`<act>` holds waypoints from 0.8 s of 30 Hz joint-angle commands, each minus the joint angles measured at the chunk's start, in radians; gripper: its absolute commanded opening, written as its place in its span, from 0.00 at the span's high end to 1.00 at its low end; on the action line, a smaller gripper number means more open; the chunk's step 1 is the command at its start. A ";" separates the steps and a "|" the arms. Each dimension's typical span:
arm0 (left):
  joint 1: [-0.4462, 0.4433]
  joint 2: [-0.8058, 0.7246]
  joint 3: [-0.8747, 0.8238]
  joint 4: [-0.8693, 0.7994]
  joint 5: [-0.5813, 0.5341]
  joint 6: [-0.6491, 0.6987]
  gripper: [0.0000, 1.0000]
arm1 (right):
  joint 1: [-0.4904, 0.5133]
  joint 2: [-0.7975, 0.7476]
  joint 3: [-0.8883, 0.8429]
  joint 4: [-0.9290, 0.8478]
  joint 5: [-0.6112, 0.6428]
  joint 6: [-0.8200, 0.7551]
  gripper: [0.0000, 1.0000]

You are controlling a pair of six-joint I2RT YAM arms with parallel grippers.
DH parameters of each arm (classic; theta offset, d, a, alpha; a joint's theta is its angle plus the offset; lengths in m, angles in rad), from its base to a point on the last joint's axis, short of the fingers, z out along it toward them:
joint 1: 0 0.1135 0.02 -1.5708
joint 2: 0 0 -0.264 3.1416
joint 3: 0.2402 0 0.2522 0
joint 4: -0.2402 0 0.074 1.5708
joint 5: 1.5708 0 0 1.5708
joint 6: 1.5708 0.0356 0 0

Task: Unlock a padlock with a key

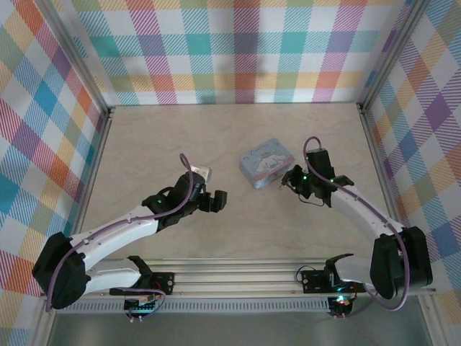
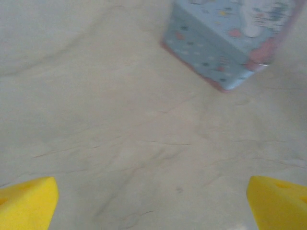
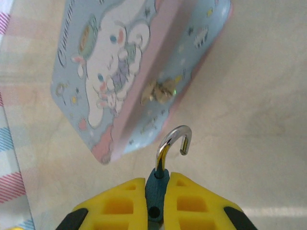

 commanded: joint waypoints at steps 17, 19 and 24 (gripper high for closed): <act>0.231 -0.400 -0.190 -0.367 -0.040 -0.319 0.00 | 0.535 0.320 0.101 0.012 -0.123 -0.131 0.87; 0.232 -0.421 -0.189 -0.383 -0.041 -0.303 0.00 | 0.535 0.296 0.101 -0.004 -0.106 -0.144 0.74; 0.232 -0.408 -0.147 -0.416 -0.053 -0.257 0.00 | 0.533 0.189 0.101 -0.101 -0.029 -0.211 0.42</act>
